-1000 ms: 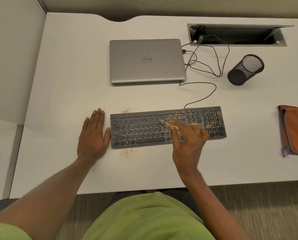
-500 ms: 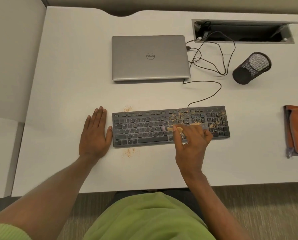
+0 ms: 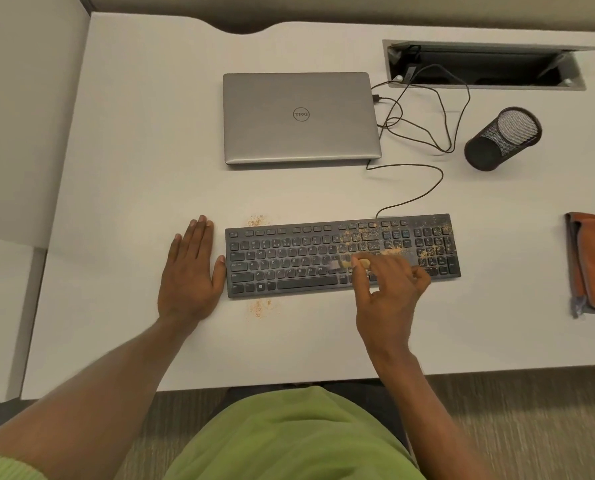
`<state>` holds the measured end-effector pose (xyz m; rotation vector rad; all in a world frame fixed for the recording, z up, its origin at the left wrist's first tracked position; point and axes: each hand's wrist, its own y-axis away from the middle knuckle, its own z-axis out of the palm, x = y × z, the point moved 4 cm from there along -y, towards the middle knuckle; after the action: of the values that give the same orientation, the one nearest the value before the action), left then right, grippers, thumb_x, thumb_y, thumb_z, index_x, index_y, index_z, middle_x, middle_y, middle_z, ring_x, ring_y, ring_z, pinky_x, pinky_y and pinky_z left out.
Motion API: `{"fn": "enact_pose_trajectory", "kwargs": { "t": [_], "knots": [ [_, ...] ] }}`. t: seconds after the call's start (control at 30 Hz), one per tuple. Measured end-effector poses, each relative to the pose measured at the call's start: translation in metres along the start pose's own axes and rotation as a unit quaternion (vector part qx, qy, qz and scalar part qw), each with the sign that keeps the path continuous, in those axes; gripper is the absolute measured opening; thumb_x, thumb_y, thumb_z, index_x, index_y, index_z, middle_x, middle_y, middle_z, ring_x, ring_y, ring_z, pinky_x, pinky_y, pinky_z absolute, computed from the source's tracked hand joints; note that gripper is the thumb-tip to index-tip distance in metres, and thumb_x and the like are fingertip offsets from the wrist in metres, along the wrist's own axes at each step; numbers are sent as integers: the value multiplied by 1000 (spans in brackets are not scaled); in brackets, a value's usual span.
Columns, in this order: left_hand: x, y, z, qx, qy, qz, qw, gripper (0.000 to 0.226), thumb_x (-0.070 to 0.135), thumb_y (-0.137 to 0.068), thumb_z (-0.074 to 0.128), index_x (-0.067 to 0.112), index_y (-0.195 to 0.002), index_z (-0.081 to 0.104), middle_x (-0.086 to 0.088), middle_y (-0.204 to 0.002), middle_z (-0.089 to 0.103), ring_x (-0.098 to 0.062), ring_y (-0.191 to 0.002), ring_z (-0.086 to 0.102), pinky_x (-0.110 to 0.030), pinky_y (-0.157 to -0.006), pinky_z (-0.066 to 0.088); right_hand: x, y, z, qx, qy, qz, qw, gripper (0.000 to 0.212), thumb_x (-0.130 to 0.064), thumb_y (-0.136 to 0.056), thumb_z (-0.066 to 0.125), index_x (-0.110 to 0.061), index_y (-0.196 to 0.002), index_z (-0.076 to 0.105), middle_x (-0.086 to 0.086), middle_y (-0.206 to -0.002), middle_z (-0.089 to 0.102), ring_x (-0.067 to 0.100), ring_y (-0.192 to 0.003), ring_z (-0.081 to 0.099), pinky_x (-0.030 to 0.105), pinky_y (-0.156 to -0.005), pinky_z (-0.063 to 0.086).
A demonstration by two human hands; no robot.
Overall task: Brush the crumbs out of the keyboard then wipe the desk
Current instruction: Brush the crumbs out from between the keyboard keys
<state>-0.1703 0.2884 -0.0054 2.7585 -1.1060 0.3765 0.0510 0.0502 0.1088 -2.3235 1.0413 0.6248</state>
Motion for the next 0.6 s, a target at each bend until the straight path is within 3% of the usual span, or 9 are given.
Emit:
{"fn": "enact_pose_trajectory", "kwargs": {
  "t": [0.1, 0.2, 0.43, 0.6],
  "knots": [
    [-1, 0, 0, -1, -2, -1, 1000, 70, 41, -110, 28, 12, -172, 13, -2, -180, 10, -13, -166, 2, -43, -135, 8, 8, -6, -5, 42, 36, 26, 998, 9, -19, -100, 68, -20, -105, 75, -7, -94, 71, 19, -97, 61, 44, -96, 30],
    [-1, 0, 0, -6, -3, -3, 1000, 70, 41, -110, 28, 13, -172, 11, -1, -180, 8, -12, -166, 1, -43, -135, 8, 6, -17, -6, 65, -5, 50, 997, 11, -23, -103, 65, -20, -108, 75, -8, -96, 70, 13, -98, 56, 48, -99, 32],
    [-1, 0, 0, -8, 2, -5, 1000, 70, 43, -110, 26, 14, -172, 11, -1, -180, 9, -12, -166, 1, -43, -135, 8, -5, -50, 12, 7, -91, 1, 996, 12, -18, -99, 68, -25, -105, 76, -18, -99, 71, 10, -100, 59, 39, -98, 29],
    [0, 0, 0, -6, 1, -5, 1000, 70, 43, -110, 26, 13, -172, 12, -2, -180, 10, -13, -166, 2, -42, -135, 7, 13, -62, 13, -39, -52, 8, 998, 9, -20, -96, 72, -28, -98, 75, -17, -89, 69, 13, -96, 56, 29, -100, 23]
  ]
}}
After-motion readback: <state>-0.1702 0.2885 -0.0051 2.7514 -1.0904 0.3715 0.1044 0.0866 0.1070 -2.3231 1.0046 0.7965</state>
